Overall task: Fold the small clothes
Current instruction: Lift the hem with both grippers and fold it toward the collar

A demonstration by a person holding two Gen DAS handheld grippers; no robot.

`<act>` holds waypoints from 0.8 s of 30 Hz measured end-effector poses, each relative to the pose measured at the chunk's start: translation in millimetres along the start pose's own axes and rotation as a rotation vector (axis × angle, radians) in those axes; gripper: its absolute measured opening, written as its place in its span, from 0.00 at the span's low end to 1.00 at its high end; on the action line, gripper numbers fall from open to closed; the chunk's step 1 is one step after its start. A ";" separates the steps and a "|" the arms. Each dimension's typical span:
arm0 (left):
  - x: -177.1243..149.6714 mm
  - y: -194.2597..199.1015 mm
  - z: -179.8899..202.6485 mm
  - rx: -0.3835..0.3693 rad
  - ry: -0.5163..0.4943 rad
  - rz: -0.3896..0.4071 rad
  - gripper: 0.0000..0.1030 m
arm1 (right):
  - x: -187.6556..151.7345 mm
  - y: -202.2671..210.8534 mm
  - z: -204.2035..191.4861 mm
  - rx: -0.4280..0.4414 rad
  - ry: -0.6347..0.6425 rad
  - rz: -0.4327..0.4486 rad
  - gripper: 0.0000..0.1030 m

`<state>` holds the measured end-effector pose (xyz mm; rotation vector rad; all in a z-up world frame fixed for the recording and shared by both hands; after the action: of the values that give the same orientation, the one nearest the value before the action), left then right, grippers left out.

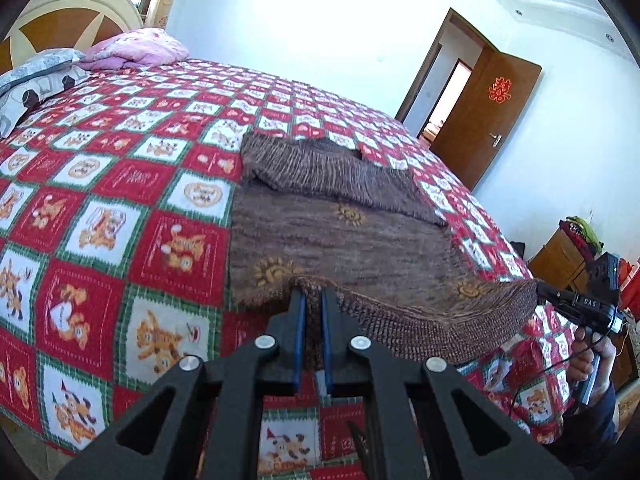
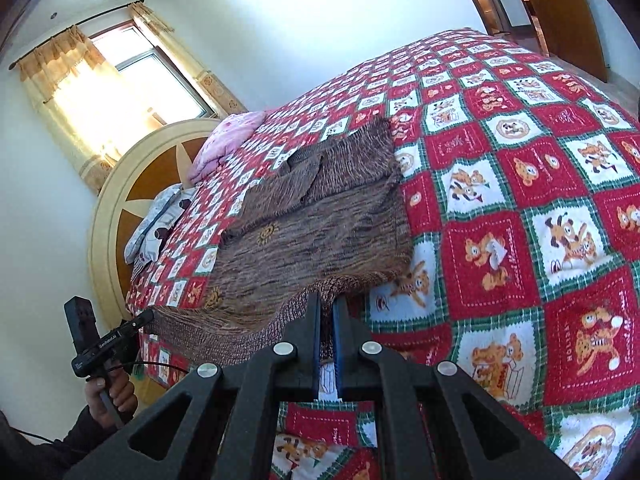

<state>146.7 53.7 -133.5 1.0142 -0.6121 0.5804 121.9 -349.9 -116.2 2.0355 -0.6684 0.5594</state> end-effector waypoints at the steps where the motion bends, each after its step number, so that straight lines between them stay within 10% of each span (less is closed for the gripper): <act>1: 3.9 -0.5 0.1 -0.001 0.000 0.007 0.08 | 1.9 0.4 -0.2 0.002 -0.002 0.002 0.04; 24: 108.9 -46.2 -19.7 -0.030 0.058 0.122 0.08 | 127.9 -55.5 -23.3 -0.003 0.007 0.080 0.04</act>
<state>258.2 69.6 -92.0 0.9337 -0.6327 0.7035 251.0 -335.6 -60.2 2.0098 -0.7489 0.6109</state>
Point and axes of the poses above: each gripper's, at about its wrist camera, not at the fingertips, and y roughly against the way its jaws point, z to its right, x to its top, the point moved 8 cm from there along -y, roughly the way its jaws point, and after that the axes turned 3 degrees about -x, right-handed, at the moved point
